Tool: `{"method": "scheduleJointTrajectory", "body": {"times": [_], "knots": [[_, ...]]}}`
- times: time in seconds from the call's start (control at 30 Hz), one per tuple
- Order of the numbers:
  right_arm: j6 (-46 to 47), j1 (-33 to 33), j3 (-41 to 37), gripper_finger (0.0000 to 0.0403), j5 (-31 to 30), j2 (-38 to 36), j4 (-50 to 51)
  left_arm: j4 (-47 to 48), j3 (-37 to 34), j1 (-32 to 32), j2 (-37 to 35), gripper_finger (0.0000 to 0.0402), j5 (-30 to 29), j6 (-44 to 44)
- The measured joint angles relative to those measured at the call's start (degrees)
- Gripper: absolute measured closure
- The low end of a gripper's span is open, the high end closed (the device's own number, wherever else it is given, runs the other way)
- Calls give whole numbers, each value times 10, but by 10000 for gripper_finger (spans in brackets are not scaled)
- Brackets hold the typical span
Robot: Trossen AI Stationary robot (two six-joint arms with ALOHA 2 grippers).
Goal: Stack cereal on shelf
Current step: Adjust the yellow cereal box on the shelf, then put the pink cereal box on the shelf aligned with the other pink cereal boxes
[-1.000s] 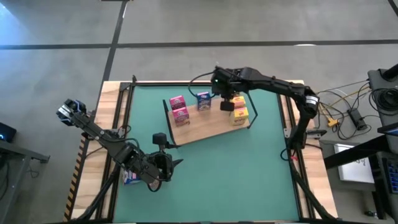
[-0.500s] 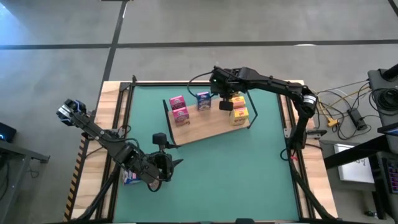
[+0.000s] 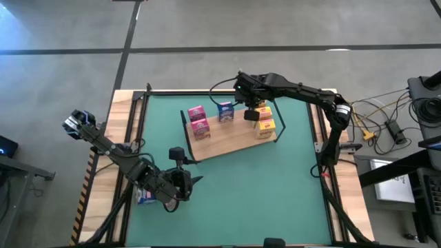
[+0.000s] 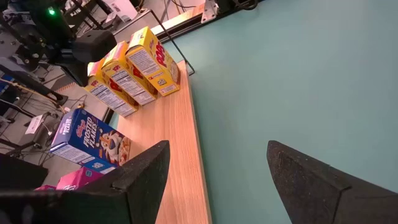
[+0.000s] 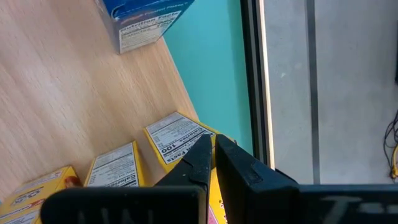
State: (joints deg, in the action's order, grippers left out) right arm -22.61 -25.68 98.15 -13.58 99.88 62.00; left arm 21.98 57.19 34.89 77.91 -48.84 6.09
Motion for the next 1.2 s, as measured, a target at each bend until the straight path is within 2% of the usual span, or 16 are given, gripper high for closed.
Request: {"method": "scheduleJointTrajectory", "body": {"times": [1.07,1.13,1.2], "knots": [[3,-3,4,390,3,-14,-2,0,0,0,0,150,3,3],[5,3,6,390,23,-30,-4,0,0,0,0,150,3,7],[10,11,5,390,70,-52,-4,0,0,0,0,150,3,14]]}}
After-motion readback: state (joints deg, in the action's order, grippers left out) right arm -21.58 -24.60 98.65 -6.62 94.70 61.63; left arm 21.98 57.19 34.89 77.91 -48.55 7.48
